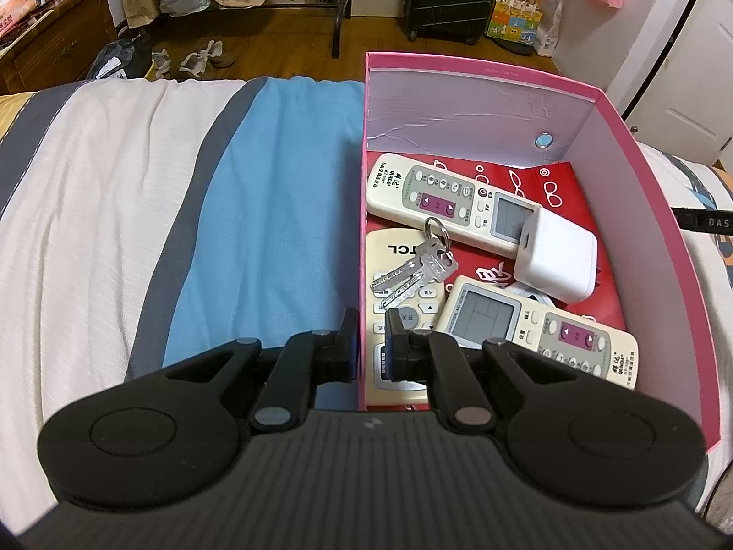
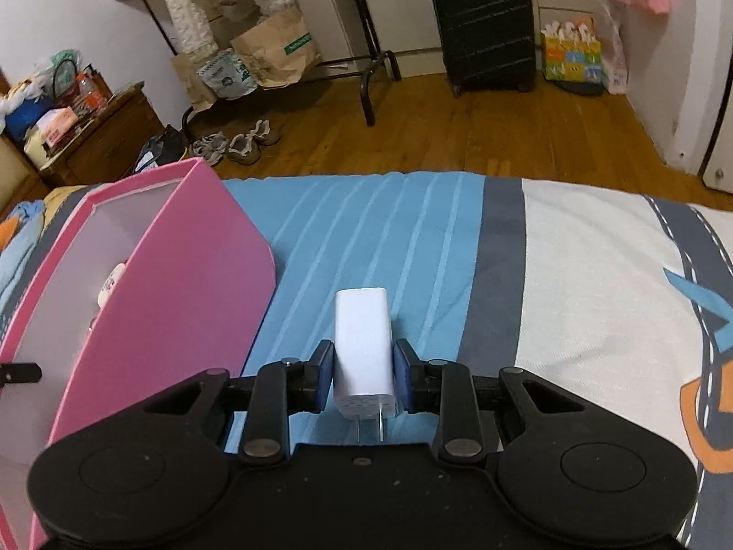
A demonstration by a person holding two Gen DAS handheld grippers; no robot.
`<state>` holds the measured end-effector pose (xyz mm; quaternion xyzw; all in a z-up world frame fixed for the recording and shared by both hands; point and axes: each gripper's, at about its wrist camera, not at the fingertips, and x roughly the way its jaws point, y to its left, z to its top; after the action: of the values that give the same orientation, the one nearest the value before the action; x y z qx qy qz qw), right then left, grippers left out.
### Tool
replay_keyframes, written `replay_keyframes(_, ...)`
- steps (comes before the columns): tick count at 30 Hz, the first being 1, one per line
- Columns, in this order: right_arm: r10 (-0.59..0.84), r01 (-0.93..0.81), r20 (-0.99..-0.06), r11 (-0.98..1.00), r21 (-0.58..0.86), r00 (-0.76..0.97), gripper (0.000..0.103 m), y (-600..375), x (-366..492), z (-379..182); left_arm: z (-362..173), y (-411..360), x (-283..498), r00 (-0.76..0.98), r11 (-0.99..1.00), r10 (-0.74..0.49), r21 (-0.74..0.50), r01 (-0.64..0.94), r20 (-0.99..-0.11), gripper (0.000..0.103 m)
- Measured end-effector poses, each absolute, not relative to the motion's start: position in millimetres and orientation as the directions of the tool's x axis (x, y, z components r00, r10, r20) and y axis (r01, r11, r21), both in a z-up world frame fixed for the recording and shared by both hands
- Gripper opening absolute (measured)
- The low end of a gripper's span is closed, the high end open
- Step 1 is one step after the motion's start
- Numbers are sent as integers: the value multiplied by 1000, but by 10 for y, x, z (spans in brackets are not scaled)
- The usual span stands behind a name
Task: Organize rigid objects
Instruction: 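Carry the white charger over the pink box with the right gripper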
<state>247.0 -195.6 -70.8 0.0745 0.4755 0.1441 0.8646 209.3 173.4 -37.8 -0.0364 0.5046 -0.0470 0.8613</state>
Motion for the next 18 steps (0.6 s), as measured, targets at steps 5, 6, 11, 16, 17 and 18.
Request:
replay_keyframes(5, 303, -179, -817, 953, 246, 490, 31, -1906, 2481, -864, -390, 1742, 2101, 487, 992, -122, -121, 33, -865, 8)
replay_keyframes(6, 295, -192, -817, 954, 229, 496, 31, -1882, 2472, -868, -397, 1751, 2108, 484, 991, -125, -128, 27, -866, 8)
replay_keyframes(11, 289, -264, -800, 950, 169, 526, 32, -1753, 2314, -632, -432, 1742, 2117, 476, 992, -122, -127, 22, -871, 8)
replay_keyframes(16, 306, -305, -752, 941, 147, 583, 32, -1656, 1994, -254, -436, 1747, 2111, 477, 991, -123, -132, 15, -870, 7)
replay_keyframes(17, 317, -313, -737, 938, 150, 597, 32, -1643, 1941, -168, -438, 1766, 2109, 477, 990, -127, -143, 2, -870, 7)
replay_keyframes(18, 329, -318, -721, 935, 157, 610, 32, -1632, 1894, -89, -442, 1789, 2107, 477, 988, -130, -155, -13, -869, 5)
